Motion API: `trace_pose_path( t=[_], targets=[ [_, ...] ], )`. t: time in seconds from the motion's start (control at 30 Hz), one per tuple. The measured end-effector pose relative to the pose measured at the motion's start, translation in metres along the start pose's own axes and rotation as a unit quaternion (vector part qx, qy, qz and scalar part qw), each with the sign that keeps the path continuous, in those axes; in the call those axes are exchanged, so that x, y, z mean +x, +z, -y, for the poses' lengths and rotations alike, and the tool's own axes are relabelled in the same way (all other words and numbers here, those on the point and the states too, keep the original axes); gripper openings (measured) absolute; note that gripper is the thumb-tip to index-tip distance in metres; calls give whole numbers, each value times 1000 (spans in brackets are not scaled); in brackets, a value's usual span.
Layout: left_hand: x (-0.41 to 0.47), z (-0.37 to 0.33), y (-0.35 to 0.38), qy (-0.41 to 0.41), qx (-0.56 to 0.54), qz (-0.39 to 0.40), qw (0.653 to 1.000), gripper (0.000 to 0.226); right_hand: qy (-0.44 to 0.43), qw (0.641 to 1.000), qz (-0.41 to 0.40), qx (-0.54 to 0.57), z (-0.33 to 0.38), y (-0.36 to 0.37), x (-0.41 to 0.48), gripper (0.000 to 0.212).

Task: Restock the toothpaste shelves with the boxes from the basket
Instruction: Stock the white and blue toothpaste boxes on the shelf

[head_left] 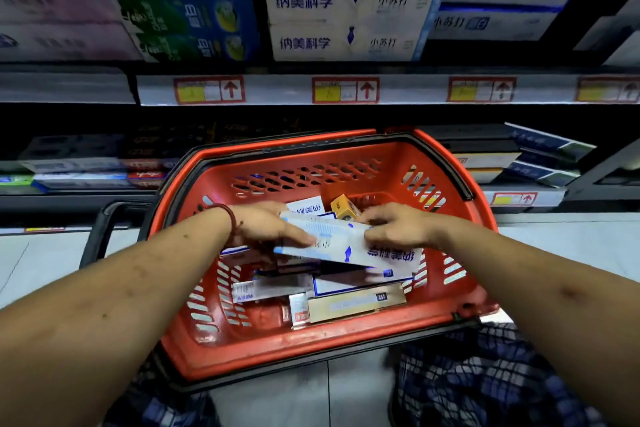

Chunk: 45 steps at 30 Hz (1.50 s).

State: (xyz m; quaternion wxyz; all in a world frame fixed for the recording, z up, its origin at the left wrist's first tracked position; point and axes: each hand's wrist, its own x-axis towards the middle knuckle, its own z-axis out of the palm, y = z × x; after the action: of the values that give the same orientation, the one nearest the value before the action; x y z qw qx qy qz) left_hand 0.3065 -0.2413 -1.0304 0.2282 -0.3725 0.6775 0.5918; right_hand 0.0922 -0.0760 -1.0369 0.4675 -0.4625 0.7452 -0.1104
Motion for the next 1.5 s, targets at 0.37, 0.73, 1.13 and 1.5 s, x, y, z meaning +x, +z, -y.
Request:
trace_pose_path(
  t=[0.37, 0.73, 1.13, 1.5],
  targets=[
    [-73, -92, -35, 212, -396, -210, 869, 37, -70, 944, -105, 305, 94, -69, -64, 11],
    [-89, -100, 5, 161, -303, -74, 936, 21, -56, 811, -130, 568, 137, -55, -62, 29],
    [-78, -102, -30, 258, -366, -99, 889, 46, -128, 661, -288, 681, 137, -88, -56, 44],
    [-51, -124, -40, 346, -531, -294, 715, 33, -127, 642, -449, 608, 119, -118, -54, 36]
  ],
)
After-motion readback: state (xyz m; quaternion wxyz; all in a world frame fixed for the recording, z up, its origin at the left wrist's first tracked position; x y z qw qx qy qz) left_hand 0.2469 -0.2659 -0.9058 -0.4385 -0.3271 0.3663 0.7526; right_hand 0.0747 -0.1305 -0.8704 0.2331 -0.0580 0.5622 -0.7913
